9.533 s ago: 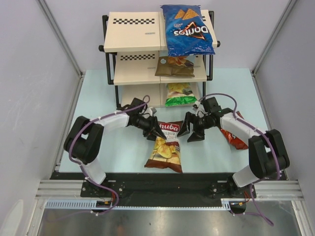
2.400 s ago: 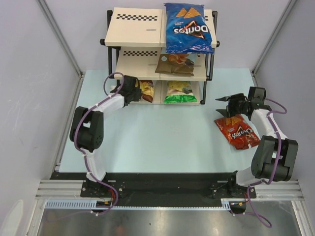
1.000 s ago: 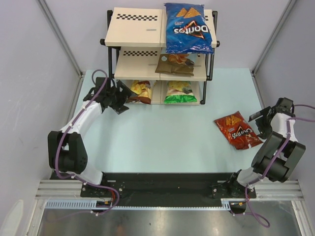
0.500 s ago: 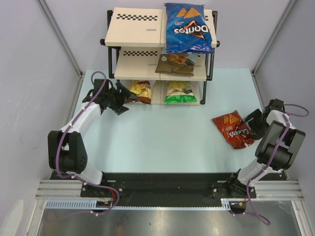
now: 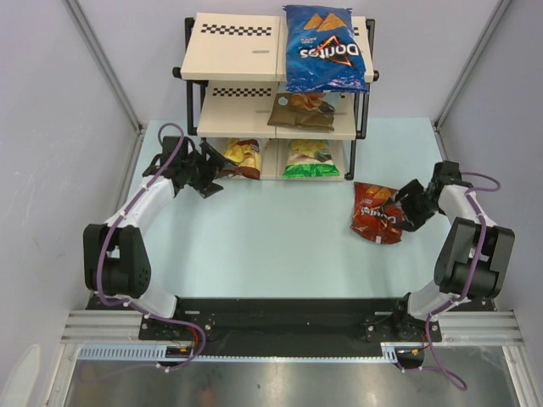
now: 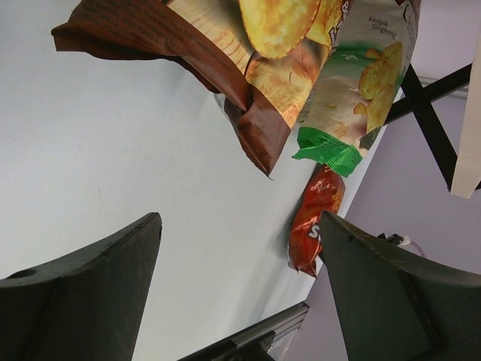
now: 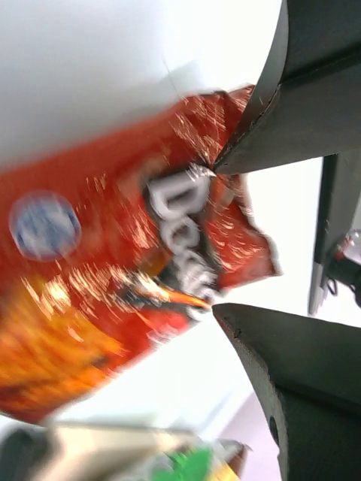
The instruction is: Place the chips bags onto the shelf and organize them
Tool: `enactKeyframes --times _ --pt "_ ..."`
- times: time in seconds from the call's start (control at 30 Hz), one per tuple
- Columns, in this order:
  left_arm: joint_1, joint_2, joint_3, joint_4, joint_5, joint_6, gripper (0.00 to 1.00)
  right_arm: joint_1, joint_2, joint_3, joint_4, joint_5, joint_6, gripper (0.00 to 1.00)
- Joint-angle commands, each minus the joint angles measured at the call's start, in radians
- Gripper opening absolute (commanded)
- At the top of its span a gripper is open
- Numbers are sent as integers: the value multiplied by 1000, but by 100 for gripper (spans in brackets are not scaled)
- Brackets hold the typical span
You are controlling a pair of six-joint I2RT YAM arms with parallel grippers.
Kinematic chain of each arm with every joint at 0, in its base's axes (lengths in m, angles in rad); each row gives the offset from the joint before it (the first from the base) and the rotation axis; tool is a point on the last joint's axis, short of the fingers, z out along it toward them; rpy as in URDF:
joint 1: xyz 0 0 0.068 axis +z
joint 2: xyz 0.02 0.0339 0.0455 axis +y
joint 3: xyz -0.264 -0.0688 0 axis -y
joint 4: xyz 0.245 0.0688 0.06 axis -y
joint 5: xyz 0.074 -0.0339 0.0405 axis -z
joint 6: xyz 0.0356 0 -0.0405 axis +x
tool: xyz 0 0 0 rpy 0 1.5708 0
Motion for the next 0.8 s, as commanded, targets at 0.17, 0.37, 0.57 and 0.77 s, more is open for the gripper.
enactKeyframes --times 0.17,0.37,0.57,0.77 --pt "5 -33 -11 23 6 23 90 -38 -166 18 -8 49 103 77" --pt "6 -28 -11 32 12 26 90 -88 -114 22 13 155 -18 80" --pt "5 -36 -28 21 -2 33 90 -101 21 25 214 56 -28 80" --pt "5 -62 -59 3 -9 49 90 -92 146 30 285 60 -63 81"
